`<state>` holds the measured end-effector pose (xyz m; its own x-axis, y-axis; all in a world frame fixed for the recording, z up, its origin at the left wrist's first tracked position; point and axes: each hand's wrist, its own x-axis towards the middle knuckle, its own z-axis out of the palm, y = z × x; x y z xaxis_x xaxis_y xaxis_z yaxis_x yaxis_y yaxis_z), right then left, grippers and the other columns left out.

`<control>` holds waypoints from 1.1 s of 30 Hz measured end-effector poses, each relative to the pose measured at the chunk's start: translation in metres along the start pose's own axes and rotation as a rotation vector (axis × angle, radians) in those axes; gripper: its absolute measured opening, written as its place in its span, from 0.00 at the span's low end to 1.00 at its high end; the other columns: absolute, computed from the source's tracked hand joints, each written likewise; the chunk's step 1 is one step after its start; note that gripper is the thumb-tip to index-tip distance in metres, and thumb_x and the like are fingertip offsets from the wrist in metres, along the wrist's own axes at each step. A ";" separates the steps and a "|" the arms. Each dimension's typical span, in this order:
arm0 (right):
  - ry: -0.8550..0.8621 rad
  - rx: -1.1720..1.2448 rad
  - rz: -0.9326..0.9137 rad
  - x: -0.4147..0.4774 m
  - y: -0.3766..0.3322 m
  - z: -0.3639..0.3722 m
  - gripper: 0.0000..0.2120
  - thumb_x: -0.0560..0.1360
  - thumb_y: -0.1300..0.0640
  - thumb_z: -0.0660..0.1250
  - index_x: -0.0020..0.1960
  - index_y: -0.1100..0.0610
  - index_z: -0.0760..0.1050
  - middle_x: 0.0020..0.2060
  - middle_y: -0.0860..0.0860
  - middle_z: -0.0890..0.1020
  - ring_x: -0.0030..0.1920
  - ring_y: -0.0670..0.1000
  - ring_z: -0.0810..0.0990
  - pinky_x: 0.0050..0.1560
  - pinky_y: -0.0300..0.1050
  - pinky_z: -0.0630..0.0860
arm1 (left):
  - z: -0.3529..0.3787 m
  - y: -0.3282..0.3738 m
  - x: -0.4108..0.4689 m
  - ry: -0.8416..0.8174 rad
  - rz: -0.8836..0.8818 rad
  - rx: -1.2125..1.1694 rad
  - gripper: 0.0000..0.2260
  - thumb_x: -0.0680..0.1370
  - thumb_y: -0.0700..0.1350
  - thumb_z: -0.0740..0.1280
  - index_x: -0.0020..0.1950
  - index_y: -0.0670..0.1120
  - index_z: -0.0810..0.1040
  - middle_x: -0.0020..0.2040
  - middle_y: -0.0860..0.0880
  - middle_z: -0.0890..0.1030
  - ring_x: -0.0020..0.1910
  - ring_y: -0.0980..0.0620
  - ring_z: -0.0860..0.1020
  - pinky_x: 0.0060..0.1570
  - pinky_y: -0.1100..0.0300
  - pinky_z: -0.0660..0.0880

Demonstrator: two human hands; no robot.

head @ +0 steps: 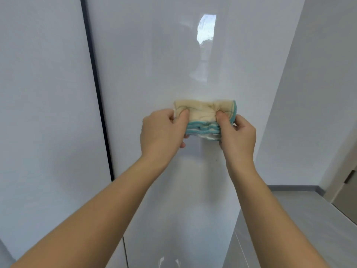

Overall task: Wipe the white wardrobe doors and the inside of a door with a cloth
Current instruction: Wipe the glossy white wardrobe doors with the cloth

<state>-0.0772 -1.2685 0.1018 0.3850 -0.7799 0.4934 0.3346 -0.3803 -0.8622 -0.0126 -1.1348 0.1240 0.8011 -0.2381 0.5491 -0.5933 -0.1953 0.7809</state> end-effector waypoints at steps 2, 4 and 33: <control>0.028 -0.057 -0.044 0.020 -0.018 0.000 0.17 0.72 0.46 0.69 0.33 0.58 0.71 0.25 0.45 0.70 0.29 0.48 0.68 0.32 0.44 0.66 | 0.001 0.022 0.019 0.013 0.053 0.053 0.17 0.77 0.54 0.62 0.34 0.44 0.78 0.26 0.52 0.81 0.23 0.55 0.80 0.39 0.54 0.80; 0.040 -0.153 -0.082 0.030 -0.023 -0.002 0.19 0.73 0.46 0.68 0.36 0.62 0.73 0.27 0.47 0.73 0.29 0.47 0.69 0.32 0.42 0.66 | 0.004 0.030 0.028 0.009 0.086 0.126 0.17 0.77 0.53 0.61 0.34 0.44 0.78 0.26 0.51 0.81 0.22 0.55 0.79 0.38 0.55 0.80; 0.090 -0.117 -0.008 0.052 -0.032 -0.067 0.16 0.69 0.43 0.68 0.34 0.55 0.72 0.27 0.47 0.70 0.30 0.50 0.68 0.33 0.47 0.66 | 0.048 0.065 0.024 0.004 0.287 0.262 0.20 0.74 0.58 0.57 0.35 0.44 0.77 0.33 0.48 0.82 0.32 0.44 0.81 0.39 0.51 0.79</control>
<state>-0.1251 -1.3300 0.1476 0.3019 -0.8161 0.4927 0.2329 -0.4381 -0.8683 -0.0356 -1.1991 0.1732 0.5999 -0.3148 0.7355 -0.7928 -0.3576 0.4936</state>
